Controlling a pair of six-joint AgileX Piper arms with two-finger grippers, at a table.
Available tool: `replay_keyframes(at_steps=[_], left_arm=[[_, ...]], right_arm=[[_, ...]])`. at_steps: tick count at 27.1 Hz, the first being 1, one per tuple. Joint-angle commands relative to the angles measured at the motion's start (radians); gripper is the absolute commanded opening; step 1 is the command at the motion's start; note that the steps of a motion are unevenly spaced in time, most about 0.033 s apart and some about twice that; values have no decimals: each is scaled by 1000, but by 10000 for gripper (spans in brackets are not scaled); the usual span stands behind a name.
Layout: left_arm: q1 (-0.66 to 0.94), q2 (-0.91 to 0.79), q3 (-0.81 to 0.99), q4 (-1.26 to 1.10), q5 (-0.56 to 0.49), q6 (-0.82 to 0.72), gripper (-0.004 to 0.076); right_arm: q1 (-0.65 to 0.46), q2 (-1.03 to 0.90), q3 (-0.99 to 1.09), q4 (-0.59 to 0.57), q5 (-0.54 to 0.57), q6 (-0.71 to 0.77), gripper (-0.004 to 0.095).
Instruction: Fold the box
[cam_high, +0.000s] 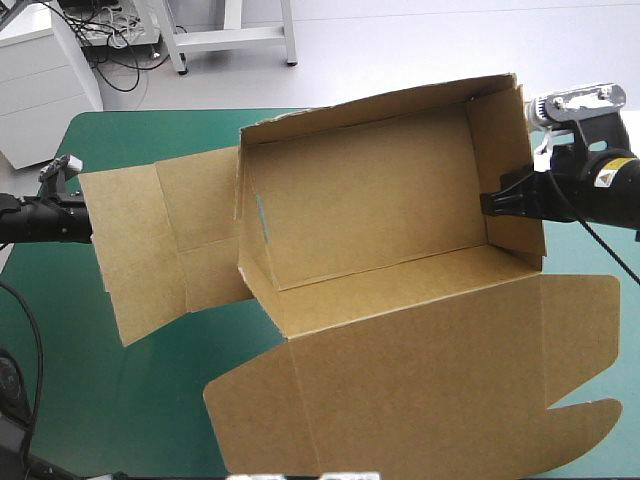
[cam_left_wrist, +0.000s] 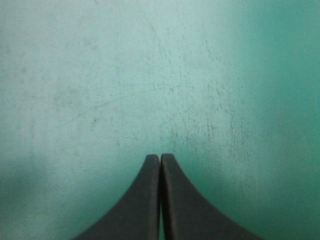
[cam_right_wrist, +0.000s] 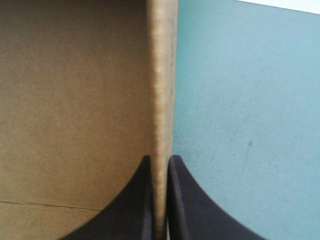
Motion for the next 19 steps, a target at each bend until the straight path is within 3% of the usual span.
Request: replay_keyframes(at_steps=[1, 4, 9, 19], left_arm=[[-25, -43, -25, -76, 52, 68, 18], [-57, -43, -25, -75, 88, 124, 237], [-97, -43, -25, -75, 100, 124, 478], [-224, -43, -25, -116, 138, 122, 496]], right_arm=[[-5, 25, -19, 59, -66, 4, -23], [-5, 69, -19, 77, -61, 4, -23], [-5, 100, -19, 79, -30, 4, -22], [-5, 130, -19, 83, -96, 4, -22]])
